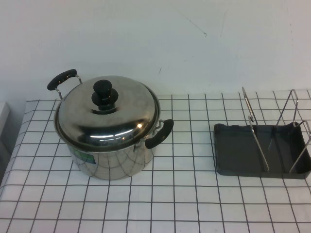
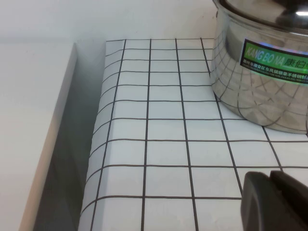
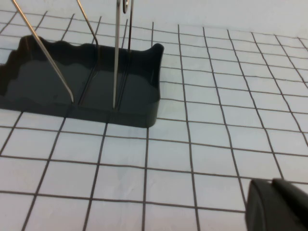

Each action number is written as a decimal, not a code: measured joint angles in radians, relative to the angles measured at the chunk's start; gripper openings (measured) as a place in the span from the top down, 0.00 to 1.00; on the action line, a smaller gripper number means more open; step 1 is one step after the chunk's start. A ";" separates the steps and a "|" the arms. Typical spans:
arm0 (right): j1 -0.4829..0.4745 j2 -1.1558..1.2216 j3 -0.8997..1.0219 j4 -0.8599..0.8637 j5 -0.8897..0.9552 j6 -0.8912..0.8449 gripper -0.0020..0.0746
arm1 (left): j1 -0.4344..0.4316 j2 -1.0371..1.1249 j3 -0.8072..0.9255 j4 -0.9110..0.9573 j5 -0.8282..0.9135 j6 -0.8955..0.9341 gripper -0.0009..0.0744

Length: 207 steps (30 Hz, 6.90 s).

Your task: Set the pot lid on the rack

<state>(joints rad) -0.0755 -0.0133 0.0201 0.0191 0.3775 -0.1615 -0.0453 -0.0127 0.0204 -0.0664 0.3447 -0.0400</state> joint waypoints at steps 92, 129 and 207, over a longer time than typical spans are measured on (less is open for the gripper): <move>0.000 0.000 0.000 0.000 0.000 0.000 0.98 | 0.000 0.000 0.000 0.000 0.000 0.002 0.99; 0.000 0.000 0.000 0.000 0.000 0.000 0.98 | 0.000 0.000 0.000 0.000 0.000 0.000 0.99; 0.000 0.000 0.004 -0.019 -0.018 0.000 0.98 | 0.000 0.000 0.008 0.011 -0.544 0.003 0.99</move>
<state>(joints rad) -0.0755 -0.0133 0.0239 0.0000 0.3594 -0.1615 -0.0453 -0.0127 0.0283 -0.0552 -0.1997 -0.0366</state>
